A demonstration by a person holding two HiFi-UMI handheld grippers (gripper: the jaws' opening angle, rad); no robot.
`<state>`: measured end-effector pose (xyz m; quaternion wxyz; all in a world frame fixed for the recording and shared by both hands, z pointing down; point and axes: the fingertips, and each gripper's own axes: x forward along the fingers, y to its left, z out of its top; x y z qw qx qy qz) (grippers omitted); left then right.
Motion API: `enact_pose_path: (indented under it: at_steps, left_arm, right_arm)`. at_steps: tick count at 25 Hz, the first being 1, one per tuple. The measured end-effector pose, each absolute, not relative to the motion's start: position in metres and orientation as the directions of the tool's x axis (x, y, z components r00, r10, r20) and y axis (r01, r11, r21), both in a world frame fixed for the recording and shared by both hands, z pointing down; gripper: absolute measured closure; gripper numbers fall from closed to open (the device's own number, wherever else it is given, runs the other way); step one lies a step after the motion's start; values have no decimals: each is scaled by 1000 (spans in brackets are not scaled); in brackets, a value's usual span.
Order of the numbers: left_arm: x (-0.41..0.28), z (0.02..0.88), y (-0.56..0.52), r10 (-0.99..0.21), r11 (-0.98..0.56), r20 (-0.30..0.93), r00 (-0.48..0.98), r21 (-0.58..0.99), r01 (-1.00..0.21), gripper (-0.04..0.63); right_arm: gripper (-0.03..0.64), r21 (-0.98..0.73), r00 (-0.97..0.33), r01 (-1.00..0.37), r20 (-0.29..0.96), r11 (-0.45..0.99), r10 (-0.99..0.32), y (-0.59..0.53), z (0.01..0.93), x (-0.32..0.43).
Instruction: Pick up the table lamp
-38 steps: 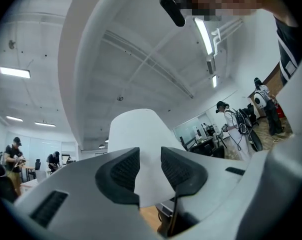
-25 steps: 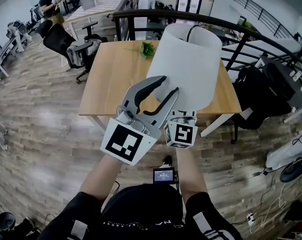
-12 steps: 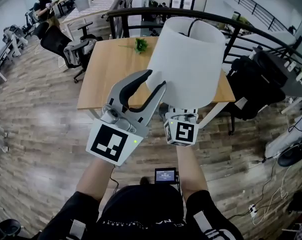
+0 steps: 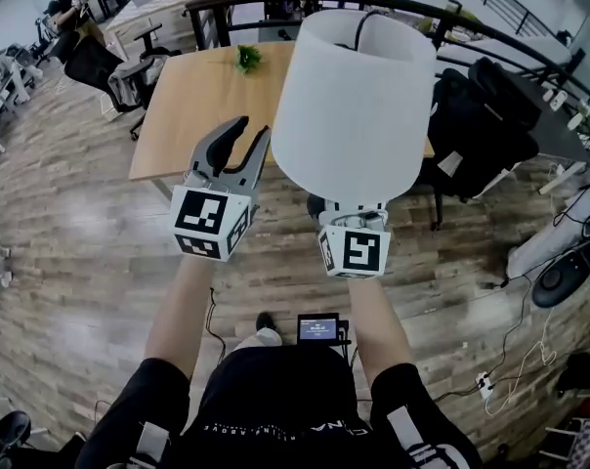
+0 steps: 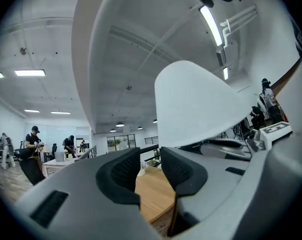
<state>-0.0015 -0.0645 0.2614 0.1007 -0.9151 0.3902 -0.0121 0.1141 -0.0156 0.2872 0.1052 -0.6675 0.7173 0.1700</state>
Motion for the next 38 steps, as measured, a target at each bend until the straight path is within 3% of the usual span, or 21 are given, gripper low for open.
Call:
enact_pose_path:
  at_steps: [5, 12, 18, 21, 27, 38]
  left_arm:
    - [30, 298, -31, -719, -683, 11, 695, -199, -703, 457]
    - [38, 307, -1, -702, -696, 14, 712, -225, -682, 457]
    - [12, 293, 14, -695, -690, -41, 718, -244, -682, 467]
    - [-8, 282, 14, -702, -672, -97, 706, -238, -701, 526]
    - [-31, 263, 19, -706, -641, -198, 680, -231, -732, 526]
    - [-59, 270, 9, -733, -618, -226, 642, -173, -767, 568]
  right_arm:
    - [525, 112, -127, -989, -346, 93, -929, 29, 303, 129]
    - [525, 112, -162, -985, -324, 132, -932, 55, 314, 115]
    - [525, 109, -165, -985, -324, 136, -931, 70, 308, 79]
    - [525, 90, -149, -988, -324, 127, -934, 71, 304, 63]
    - [525, 79, -139, -990, -318, 121, -938, 76, 302, 39]
    - [523, 68, -131, -991, -298, 116, -946, 71, 310, 13]
